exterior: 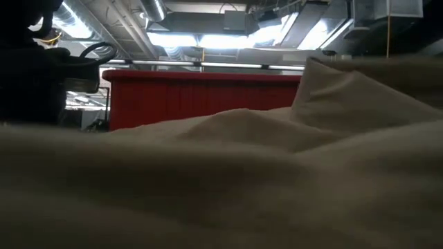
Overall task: Fold Laundry from Bin
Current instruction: Fold the brown shorts
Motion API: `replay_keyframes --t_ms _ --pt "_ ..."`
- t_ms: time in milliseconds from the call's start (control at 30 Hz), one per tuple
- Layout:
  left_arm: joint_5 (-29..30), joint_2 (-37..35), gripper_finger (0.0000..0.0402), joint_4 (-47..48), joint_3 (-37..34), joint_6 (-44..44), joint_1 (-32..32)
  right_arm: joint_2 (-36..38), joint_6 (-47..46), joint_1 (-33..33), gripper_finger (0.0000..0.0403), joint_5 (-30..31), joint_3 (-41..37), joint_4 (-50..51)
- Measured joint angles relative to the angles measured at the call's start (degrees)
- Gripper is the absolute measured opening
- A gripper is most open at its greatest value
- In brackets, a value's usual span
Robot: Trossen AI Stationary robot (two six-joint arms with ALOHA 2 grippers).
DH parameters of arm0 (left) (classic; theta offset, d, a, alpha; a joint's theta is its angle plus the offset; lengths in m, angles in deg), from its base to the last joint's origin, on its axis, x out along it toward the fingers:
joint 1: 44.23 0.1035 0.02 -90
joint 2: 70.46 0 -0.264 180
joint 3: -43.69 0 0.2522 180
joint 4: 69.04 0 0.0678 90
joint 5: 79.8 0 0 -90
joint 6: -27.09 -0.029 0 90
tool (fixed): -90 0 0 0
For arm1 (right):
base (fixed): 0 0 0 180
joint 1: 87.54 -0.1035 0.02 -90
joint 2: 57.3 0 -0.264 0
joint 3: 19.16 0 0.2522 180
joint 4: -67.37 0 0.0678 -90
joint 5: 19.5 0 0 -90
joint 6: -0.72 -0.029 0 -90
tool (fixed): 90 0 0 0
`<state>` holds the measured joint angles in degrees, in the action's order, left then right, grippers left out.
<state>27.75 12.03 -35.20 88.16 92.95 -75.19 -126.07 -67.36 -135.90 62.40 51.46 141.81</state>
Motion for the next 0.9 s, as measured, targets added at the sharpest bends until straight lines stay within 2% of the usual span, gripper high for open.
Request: replay_keyframes --t_ms 367,533,733,900 --pt "-1.38 -1.07 0.0002 2.25 0.08 -0.45 -0.04 0.00 -1.14 0.00 0.0014 0.49 0.00 -0.61" --pt "-6.75 -4.78 0.0001 9.51 0.46 -0.17 -0.06 0.00 -2.80 0.00 0.0015 3.20 0.00 -0.48" --pt "-11.04 -8.02 0.0001 10.60 0.34 -0.13 -0.11 0.00 -3.79 0.12 0.0016 6.75 0.00 0.49" --pt "-10.62 -8.14 0.0023 10.07 0.34 -0.11 -0.11 0.00 -3.74 2.01 0.0055 7.66 0.00 1.76"
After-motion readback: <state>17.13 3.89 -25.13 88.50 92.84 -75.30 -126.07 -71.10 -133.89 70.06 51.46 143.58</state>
